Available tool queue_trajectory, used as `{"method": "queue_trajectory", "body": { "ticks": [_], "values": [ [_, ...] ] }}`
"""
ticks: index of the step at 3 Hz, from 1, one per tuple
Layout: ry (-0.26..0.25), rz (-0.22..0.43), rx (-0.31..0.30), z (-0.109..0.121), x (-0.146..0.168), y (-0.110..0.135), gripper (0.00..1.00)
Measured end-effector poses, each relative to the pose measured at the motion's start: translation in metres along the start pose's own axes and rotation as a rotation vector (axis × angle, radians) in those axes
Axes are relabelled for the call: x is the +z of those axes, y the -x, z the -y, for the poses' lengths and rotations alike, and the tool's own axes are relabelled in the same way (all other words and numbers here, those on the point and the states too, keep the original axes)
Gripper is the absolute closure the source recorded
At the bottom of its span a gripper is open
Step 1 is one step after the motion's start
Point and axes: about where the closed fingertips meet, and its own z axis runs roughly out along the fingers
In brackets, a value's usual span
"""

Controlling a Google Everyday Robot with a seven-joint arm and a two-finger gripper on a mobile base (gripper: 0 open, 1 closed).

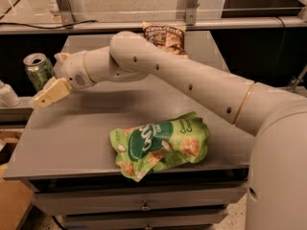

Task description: Knock green can over

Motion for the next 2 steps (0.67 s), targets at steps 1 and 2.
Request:
{"method": "queue_trajectory", "body": {
  "ticks": [1,2],
  "values": [
    [0.006,-0.007,-0.004,-0.004,0.023,0.003,0.15],
    [0.001,-0.027,0.003,-0.007,0.039,0.0,0.39]
  ]
}}
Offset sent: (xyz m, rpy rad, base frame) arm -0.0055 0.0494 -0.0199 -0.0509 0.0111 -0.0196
